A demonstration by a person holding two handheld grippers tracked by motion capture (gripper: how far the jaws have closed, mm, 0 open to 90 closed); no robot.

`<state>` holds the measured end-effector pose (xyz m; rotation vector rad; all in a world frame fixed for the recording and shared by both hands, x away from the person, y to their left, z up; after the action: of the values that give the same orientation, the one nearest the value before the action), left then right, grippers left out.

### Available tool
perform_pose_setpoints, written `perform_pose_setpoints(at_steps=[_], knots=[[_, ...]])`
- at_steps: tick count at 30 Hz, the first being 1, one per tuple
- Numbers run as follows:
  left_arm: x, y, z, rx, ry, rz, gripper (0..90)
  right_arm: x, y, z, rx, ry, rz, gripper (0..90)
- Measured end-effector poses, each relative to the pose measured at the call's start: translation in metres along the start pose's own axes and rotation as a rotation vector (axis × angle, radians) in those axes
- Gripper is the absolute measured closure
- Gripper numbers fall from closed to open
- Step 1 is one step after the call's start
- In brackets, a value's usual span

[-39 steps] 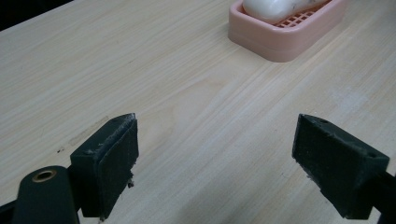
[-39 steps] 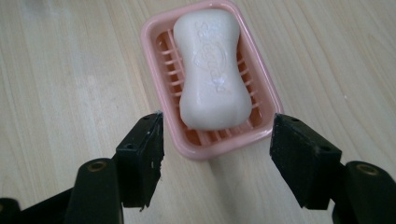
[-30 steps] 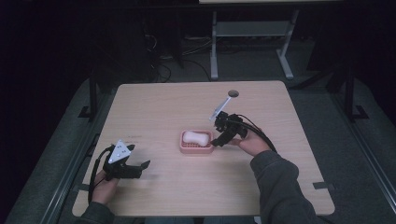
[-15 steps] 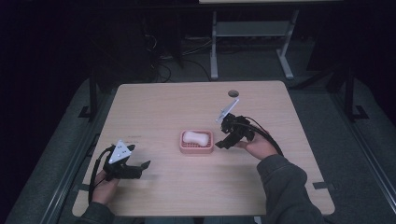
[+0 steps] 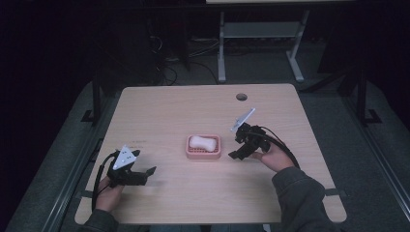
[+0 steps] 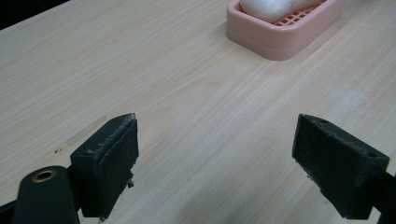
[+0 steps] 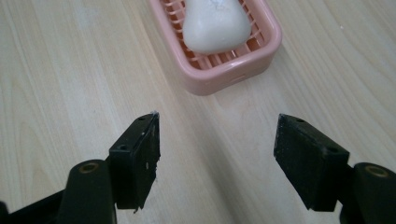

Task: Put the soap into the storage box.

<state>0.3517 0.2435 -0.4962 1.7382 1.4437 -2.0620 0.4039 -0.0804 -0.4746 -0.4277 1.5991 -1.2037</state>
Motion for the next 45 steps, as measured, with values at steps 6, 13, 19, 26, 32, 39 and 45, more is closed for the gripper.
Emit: perform_pose_setpoints(at_steps=[6,13,19,26,32,39,45], knots=[[0.000,0.000,0.000,0.001,-0.001,-0.001,13.9,0.011,-0.003,0.001,0.004,0.024,-0.004,30.5],[0.001,0.000,0.001,0.000,0.001,-0.006,13.9,0.022,-0.006,-0.002,0.004,0.035,0.011,30.7],[0.001,0.001,0.001,0.000,0.003,-0.004,13.9,0.027,-0.010,-0.003,0.011,0.041,0.014,30.6],[0.001,0.002,0.002,0.004,0.005,-0.003,13.9,0.035,-0.014,-0.005,0.017,0.056,0.029,30.5],[0.001,0.002,0.002,0.001,0.005,-0.001,13.9,0.048,-0.017,-0.007,0.019,0.071,0.036,30.3],[0.001,0.002,0.003,0.005,0.009,-0.007,13.9,0.058,-0.020,-0.011,0.015,0.090,0.048,30.1],[0.002,0.002,0.004,0.007,0.009,-0.009,13.9,0.075,-0.022,-0.014,0.019,0.118,0.055,30.1]])
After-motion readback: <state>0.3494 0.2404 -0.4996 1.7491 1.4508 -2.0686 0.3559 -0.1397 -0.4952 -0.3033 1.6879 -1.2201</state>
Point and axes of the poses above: each handheld gripper's, and its own axes: y roughly forward along the jaws, x roughly out of its underside, z roughly to its right, the point moved 9 cm from there along y, roughly forward along the jaws, and after that the axes turned 5 degrees about x, right-handed, at the moved point
